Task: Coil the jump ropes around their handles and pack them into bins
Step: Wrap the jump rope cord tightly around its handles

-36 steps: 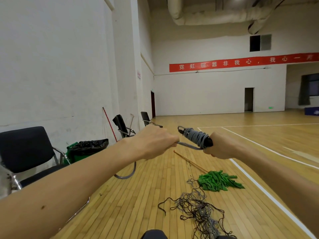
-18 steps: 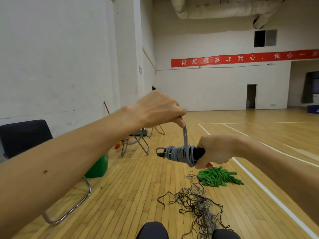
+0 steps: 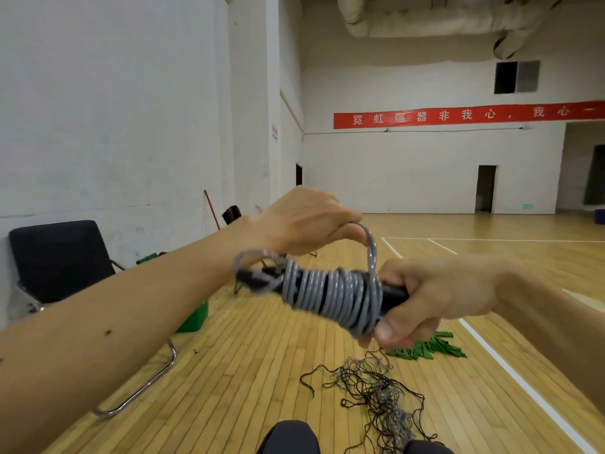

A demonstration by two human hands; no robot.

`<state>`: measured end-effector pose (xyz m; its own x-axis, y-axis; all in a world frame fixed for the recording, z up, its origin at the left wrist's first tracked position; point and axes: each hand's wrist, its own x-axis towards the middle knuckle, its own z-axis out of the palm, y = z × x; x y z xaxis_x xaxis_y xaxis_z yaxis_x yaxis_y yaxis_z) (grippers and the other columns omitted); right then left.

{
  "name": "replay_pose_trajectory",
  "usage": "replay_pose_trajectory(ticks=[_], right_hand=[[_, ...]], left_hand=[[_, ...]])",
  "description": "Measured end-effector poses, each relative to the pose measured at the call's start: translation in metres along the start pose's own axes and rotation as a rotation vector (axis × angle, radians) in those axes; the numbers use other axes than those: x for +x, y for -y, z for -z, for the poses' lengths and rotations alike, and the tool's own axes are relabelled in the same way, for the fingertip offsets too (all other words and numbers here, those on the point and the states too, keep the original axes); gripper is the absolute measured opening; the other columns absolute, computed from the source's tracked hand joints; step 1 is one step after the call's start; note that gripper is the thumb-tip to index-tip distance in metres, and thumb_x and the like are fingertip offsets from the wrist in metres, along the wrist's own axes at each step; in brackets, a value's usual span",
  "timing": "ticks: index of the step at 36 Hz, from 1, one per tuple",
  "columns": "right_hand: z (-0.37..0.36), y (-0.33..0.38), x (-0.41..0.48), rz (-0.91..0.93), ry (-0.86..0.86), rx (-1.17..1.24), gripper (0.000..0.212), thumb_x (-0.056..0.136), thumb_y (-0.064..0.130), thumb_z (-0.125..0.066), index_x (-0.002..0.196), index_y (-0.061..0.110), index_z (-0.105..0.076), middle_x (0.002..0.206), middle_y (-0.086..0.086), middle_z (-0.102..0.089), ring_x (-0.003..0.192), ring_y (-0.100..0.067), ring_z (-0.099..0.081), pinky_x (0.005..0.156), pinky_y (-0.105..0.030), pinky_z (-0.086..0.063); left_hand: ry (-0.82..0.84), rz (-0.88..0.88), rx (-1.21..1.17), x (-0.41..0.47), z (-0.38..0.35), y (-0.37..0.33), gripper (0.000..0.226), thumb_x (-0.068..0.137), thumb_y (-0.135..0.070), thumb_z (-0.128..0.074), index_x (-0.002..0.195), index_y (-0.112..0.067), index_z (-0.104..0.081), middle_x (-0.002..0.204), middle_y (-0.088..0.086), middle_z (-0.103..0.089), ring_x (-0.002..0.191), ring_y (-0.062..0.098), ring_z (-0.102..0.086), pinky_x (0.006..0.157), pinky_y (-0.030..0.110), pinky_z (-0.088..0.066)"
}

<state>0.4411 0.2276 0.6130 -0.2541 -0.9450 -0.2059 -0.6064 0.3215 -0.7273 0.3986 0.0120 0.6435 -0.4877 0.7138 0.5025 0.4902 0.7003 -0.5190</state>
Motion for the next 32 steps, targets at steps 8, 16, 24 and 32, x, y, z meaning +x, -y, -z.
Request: replay_pose_trajectory(ticks=[8, 16, 24, 32], right_hand=[[0.012, 0.001, -0.008, 0.229, -0.244, 0.2, 0.019, 0.084, 0.031, -0.076, 0.096, 0.019, -0.068, 0.072, 0.003, -0.049, 0.053, -0.009, -0.032, 0.046, -0.015, -0.032], [0.015, -0.007, -0.004, 0.13, -0.661, 0.177, 0.045, 0.084, 0.029, -0.076, 0.108, -0.003, -0.056, 0.07, 0.002, -0.05, 0.055, -0.01, -0.03, 0.045, -0.017, -0.028], [0.028, -0.031, -0.006, -0.085, -1.0, 0.117, 0.022, 0.094, 0.017, -0.067, 0.104, -0.001, -0.06, 0.069, 0.0, -0.055, 0.053, -0.01, -0.036, 0.046, -0.02, -0.031], [0.033, -0.063, 0.001, -0.304, -1.084, -0.103, 0.019, 0.095, 0.017, -0.068, 0.095, -0.002, -0.068, 0.067, -0.002, -0.059, 0.041, -0.001, -0.042, 0.042, -0.013, -0.034]], left_hand=[[0.267, 0.3, -0.27, -0.012, -0.001, -0.01, 0.027, 0.105, -0.015, -0.036, 0.109, -0.002, -0.06, 0.1, 0.017, -0.062, 0.083, 0.023, -0.055, 0.082, 0.039, -0.047], [0.156, 0.262, -0.417, -0.024, -0.017, -0.018, 0.03, 0.102, -0.05, -0.033, 0.077, -0.035, -0.041, 0.076, -0.002, -0.058, 0.065, 0.011, -0.055, 0.06, 0.02, -0.038], [0.291, 0.355, -0.347, -0.027, -0.028, -0.02, 0.03, 0.104, -0.049, -0.037, 0.096, -0.025, -0.052, 0.08, -0.003, -0.06, 0.071, 0.011, -0.057, 0.067, 0.031, -0.046], [0.273, 0.269, -0.149, -0.024, -0.023, -0.025, 0.029, 0.105, -0.045, -0.04, 0.087, -0.023, -0.047, 0.07, -0.007, -0.05, 0.061, 0.009, -0.047, 0.06, 0.028, -0.037]])
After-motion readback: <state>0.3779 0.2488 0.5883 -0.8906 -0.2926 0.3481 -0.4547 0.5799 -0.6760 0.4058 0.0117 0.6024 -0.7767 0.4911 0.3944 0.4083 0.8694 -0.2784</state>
